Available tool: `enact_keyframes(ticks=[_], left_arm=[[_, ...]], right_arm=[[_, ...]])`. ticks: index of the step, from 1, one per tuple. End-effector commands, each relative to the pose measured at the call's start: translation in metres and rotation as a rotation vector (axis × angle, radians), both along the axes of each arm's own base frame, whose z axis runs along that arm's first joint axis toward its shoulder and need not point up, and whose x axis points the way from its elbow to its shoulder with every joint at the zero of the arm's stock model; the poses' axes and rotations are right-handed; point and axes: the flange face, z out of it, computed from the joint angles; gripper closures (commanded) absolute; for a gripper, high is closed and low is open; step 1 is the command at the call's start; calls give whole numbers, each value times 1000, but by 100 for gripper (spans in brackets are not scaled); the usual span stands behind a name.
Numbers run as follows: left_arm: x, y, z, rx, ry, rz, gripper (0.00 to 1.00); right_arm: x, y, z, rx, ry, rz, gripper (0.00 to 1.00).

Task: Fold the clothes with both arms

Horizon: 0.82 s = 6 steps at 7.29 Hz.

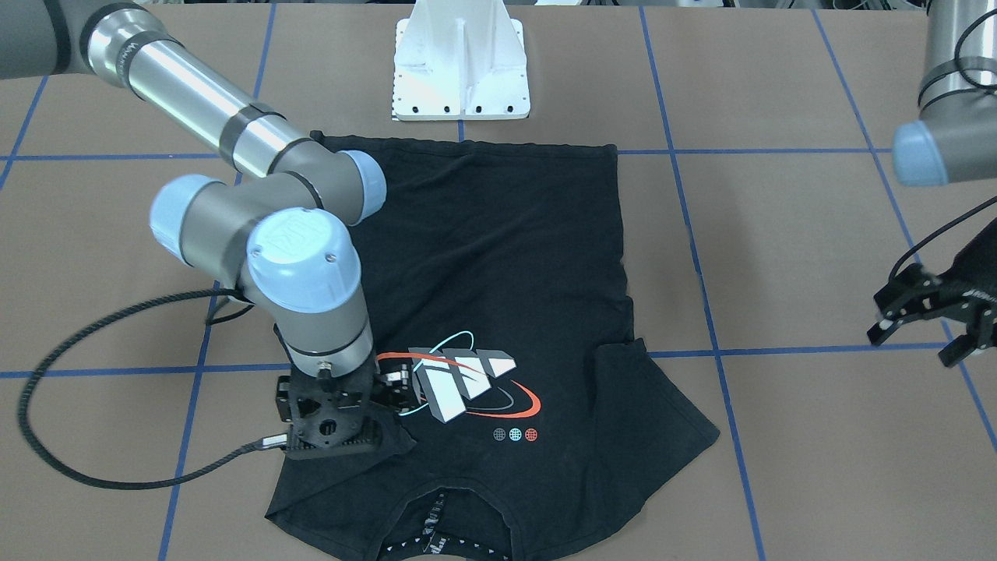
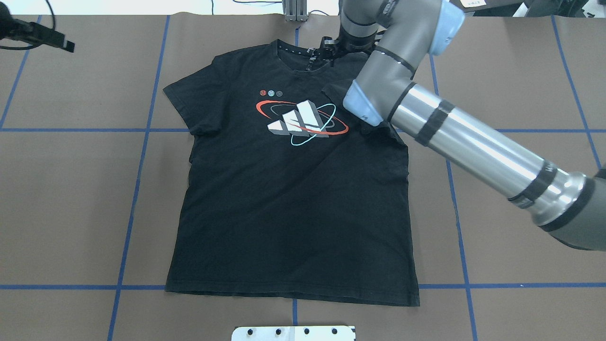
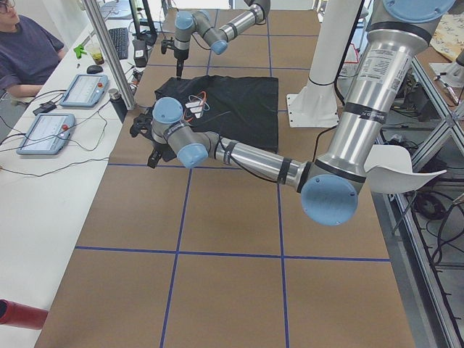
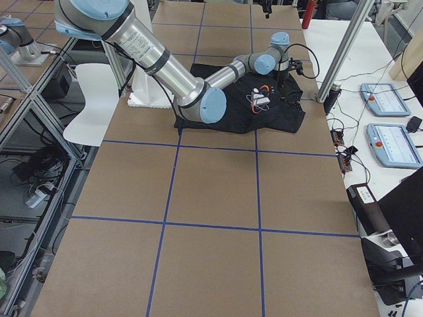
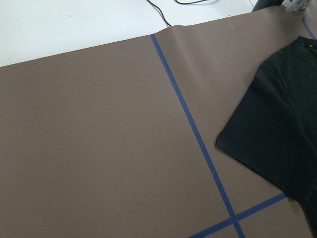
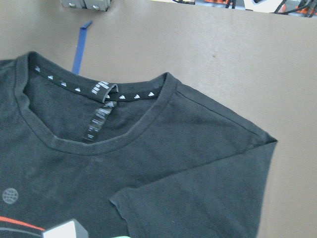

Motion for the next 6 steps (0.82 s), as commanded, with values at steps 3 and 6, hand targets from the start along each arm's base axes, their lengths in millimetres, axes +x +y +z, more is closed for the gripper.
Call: enact_keyframes(ticks=[3, 6], left_arm=[[111, -38, 39, -25, 17, -166, 0], [230, 0, 27, -65, 17, -232, 0]], right_arm=[[131, 32, 110, 42, 8, -127, 0], [142, 39, 124, 39, 12, -131, 0]])
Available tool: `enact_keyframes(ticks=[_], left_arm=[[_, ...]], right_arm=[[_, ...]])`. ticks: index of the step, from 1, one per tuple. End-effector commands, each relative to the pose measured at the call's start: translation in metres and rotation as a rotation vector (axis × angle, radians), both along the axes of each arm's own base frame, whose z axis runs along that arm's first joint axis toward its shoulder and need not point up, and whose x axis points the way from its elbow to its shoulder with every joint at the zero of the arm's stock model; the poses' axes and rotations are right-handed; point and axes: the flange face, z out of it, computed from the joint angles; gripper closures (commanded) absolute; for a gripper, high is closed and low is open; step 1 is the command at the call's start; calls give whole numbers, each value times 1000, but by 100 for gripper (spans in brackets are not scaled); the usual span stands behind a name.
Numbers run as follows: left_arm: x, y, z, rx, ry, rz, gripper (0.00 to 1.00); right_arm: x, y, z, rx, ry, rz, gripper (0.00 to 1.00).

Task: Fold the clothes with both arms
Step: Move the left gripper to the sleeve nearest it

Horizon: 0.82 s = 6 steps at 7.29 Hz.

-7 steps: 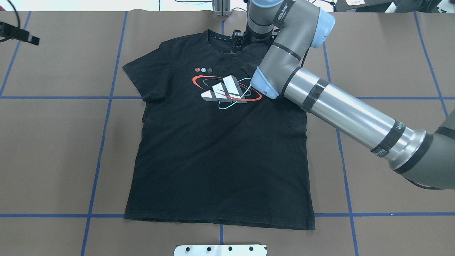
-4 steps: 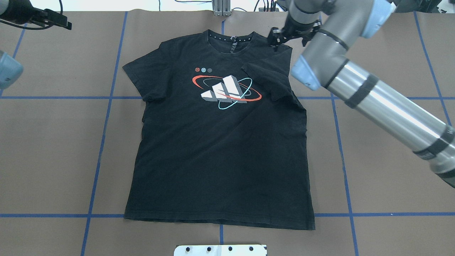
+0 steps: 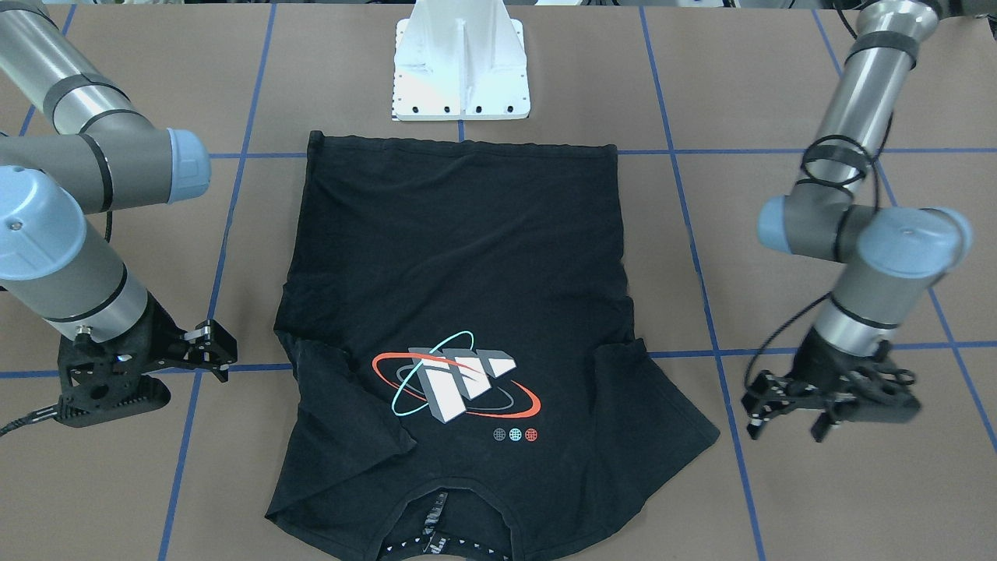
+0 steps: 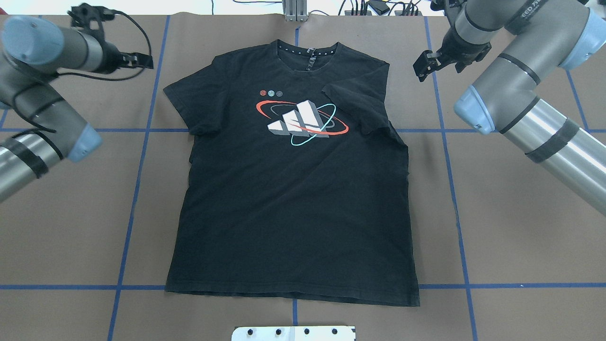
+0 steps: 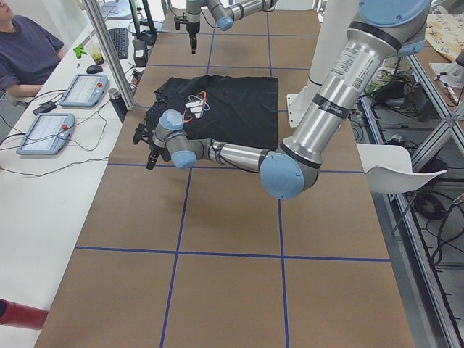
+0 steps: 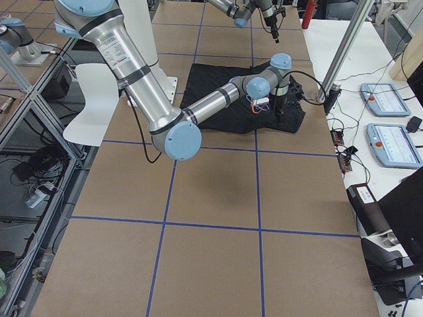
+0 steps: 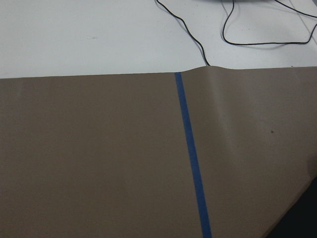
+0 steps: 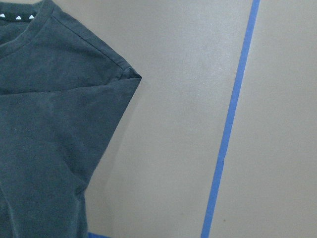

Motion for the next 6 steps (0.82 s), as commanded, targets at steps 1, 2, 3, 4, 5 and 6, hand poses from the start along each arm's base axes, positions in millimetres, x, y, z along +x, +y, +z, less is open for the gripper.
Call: enact_keyframes(ticks=[1, 2, 3, 4, 5, 6], left_arm=[[44, 13, -4, -10, 0, -15, 1], [50, 6, -5, -41, 12, -65, 2], [56, 0, -4, -44, -1, -75, 13], [59, 2, -2, -46, -4, -72, 20], [69, 8, -2, -47, -6, -57, 22], [75, 12, -2, -47, -6, -48, 22]], right_arm=[[3, 2, 5, -3, 2, 0, 0], [2, 2, 6, -5, 3, 0, 0], [2, 2, 6, -7, 3, 3, 0], [1, 2, 7, -11, 5, 3, 0], [1, 2, 8, -11, 7, 3, 0], [-1, 2, 9, -13, 7, 3, 0]])
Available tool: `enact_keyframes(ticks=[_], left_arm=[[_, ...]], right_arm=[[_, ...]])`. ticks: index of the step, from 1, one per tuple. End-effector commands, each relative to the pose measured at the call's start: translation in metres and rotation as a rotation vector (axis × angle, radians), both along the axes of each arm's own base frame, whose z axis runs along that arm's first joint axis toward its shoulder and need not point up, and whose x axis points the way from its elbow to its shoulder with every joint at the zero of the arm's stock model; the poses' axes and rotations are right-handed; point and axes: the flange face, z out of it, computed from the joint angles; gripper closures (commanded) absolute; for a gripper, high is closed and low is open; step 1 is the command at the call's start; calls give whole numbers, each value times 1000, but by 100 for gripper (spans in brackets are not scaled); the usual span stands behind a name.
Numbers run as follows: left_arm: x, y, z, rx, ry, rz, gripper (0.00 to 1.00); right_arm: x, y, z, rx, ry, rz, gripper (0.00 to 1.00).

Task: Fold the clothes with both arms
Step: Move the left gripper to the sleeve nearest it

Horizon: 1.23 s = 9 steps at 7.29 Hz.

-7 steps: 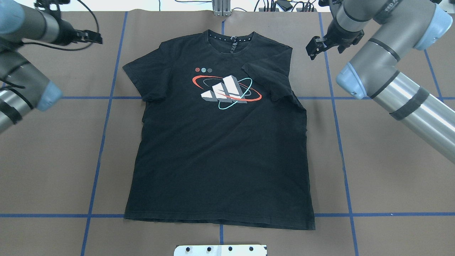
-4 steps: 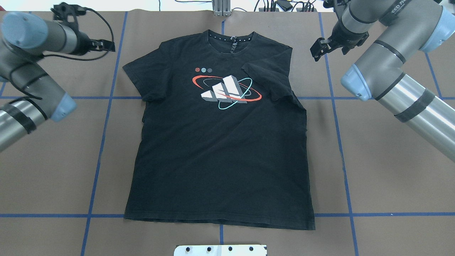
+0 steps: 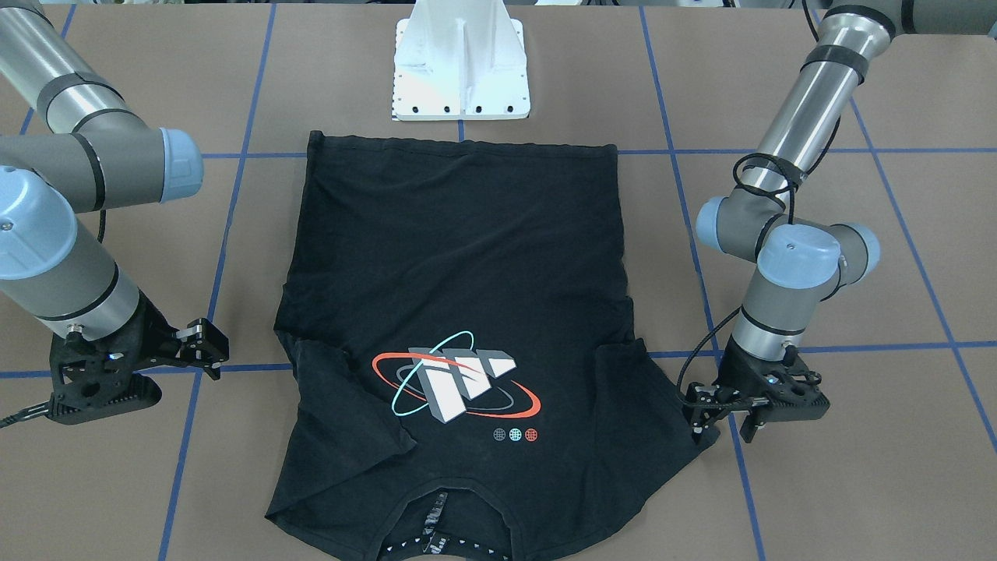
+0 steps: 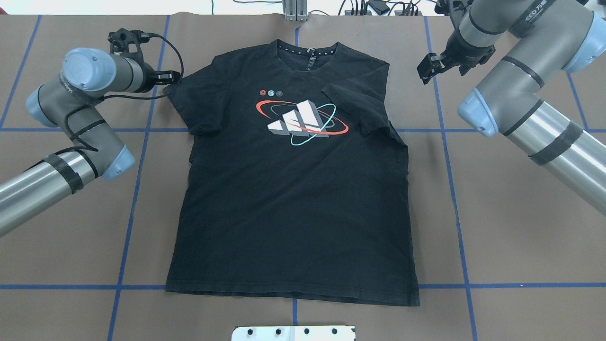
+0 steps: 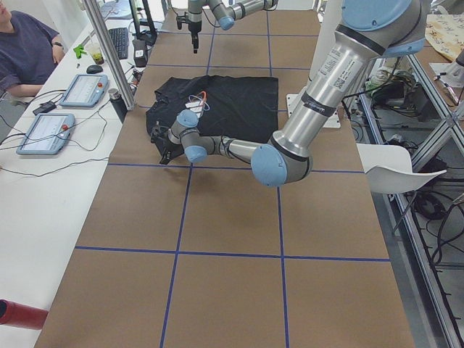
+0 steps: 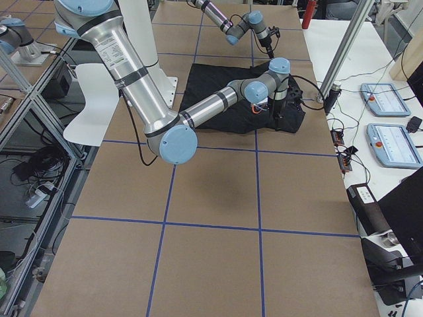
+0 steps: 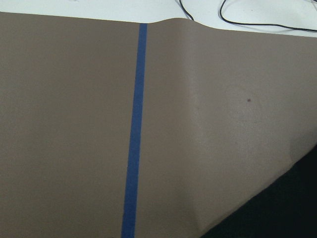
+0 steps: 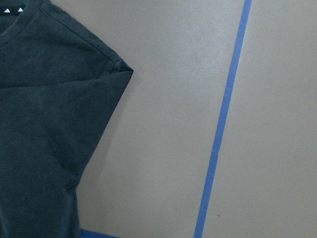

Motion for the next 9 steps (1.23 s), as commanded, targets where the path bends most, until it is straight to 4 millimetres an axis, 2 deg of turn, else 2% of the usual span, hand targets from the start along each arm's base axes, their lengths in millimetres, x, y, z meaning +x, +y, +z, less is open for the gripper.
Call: enact_keyframes(ticks=[1, 5, 8, 9], left_arm=[[12, 7, 1, -3, -3, 16, 25], [11, 6, 2, -2, -8, 18, 53], [7, 4, 1, 0, -10, 13, 100], [5, 2, 0, 3, -8, 10, 100]], right_arm=[[-1, 0, 1, -2, 1, 0, 0], [-3, 1, 3, -5, 3, -3, 0], [-8, 3, 3, -5, 4, -9, 0], [-8, 3, 3, -5, 5, -8, 0]])
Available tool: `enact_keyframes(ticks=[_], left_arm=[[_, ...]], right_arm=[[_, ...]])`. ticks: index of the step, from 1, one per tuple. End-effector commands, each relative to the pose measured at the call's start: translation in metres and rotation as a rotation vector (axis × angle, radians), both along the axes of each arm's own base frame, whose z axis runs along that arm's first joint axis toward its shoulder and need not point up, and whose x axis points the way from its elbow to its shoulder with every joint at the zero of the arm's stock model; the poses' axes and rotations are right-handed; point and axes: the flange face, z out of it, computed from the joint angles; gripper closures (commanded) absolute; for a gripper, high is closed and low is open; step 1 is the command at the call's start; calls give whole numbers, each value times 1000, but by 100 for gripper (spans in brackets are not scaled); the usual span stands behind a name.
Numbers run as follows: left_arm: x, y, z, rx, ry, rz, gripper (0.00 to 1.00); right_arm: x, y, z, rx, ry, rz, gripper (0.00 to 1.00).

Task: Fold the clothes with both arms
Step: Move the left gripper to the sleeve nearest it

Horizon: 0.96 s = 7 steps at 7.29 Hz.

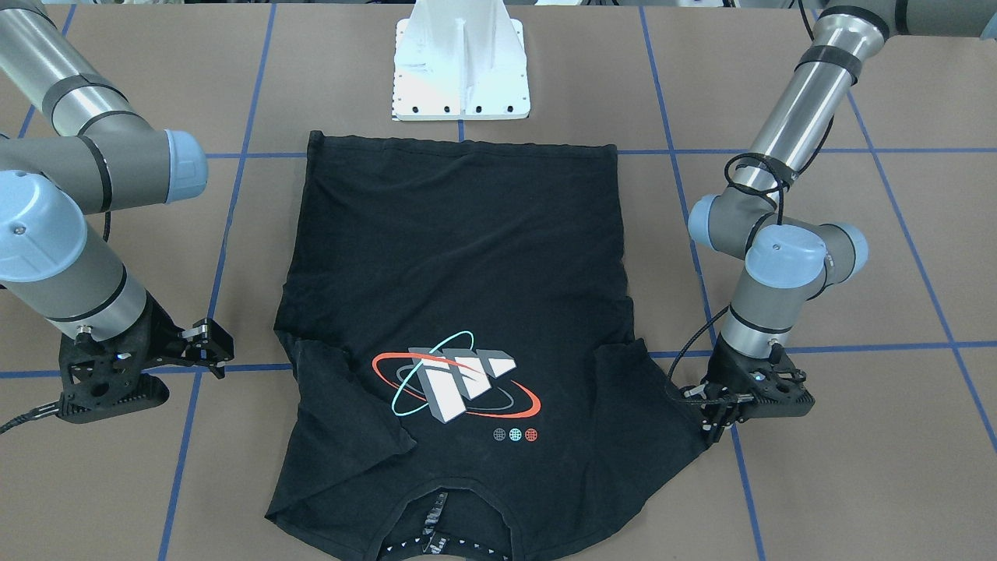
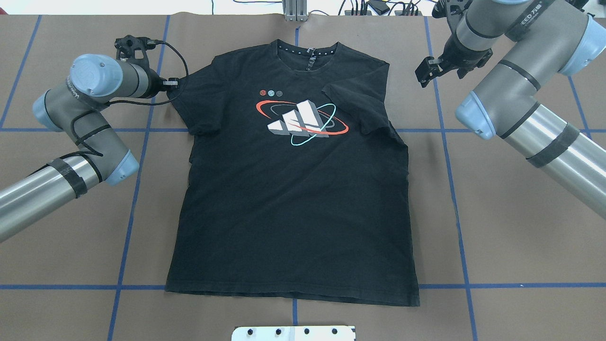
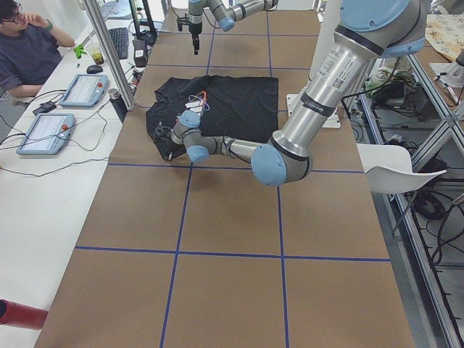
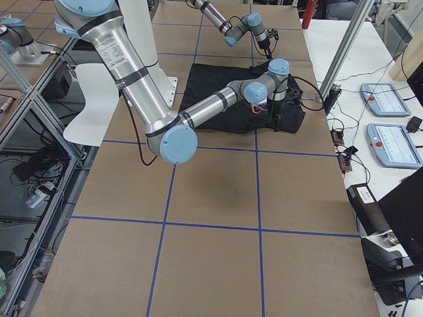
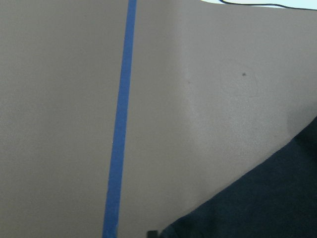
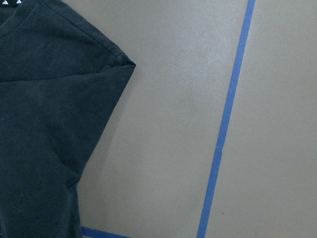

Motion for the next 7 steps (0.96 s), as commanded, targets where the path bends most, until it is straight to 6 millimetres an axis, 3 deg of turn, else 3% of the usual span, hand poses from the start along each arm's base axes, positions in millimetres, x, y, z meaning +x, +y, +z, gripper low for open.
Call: enact_keyframes(ticks=[1, 4, 5, 7], left_arm=[[-4, -2, -2, 3, 4, -7, 100], [-31, -15, 0, 40, -23, -8, 100], [-31, -17, -2, 41, -21, -9, 100], [-25, -18, -31, 37, 24, -24, 100]], right_arm=[[-1, 1, -1, 1, 0, 0, 0], [-1, 0, -3, 3, -2, 1, 0], [-1, 0, -3, 3, -2, 1, 0], [-3, 1, -2, 2, 0, -1, 0]])
